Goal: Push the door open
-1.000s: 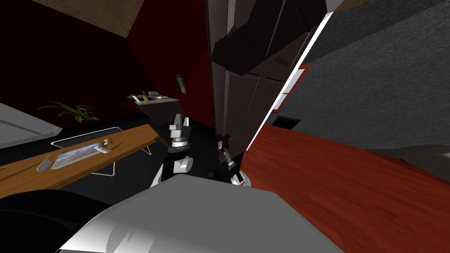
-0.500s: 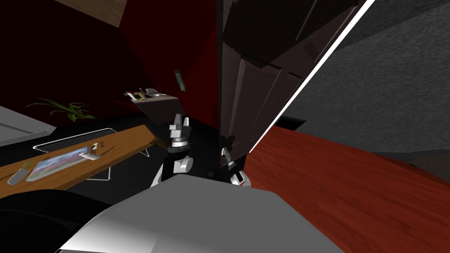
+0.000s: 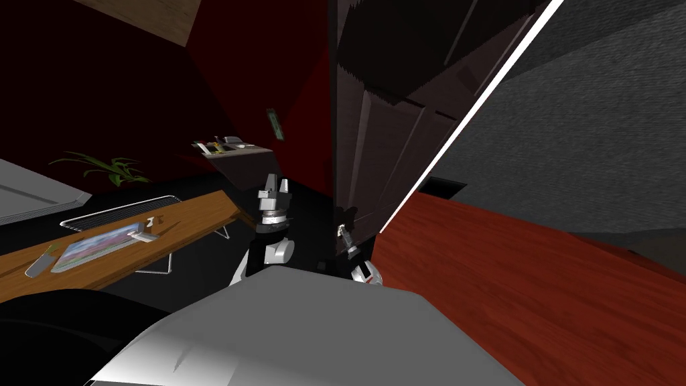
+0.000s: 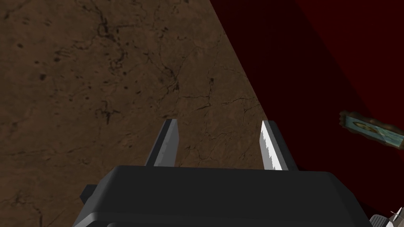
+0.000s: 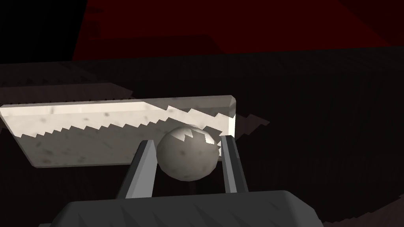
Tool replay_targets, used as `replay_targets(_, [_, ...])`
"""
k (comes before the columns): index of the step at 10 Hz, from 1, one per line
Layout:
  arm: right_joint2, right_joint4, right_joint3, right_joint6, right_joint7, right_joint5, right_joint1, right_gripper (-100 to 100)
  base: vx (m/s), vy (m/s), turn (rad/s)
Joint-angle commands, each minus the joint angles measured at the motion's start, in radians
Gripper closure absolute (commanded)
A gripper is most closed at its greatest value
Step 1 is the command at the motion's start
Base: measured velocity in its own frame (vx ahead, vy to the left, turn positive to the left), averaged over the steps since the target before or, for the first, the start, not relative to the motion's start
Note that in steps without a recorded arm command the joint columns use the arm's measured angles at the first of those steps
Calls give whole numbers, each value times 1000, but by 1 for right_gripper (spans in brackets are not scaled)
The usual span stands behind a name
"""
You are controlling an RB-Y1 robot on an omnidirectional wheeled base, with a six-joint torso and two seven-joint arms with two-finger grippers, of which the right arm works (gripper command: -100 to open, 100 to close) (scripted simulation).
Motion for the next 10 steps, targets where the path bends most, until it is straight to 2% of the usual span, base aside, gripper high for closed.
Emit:
replay_targets(1, [1, -2, -1, -3, -1, 0, -1, 100, 0, 0, 0])
replay_targets(3, [-4, 8, -31, 1, 8, -9, -4, 100, 73, 124, -52])
replay_targets(6, [0, 18, -70, 2, 18, -20, -10, 100, 130, 158, -40])
replay_targets(8, [2, 21, -78, 3, 20, -22, -11, 100, 132, 144, -35])
replay_targets(10, [18, 31, -117, 4, 30, -33, -17, 100, 138, 157, -58])
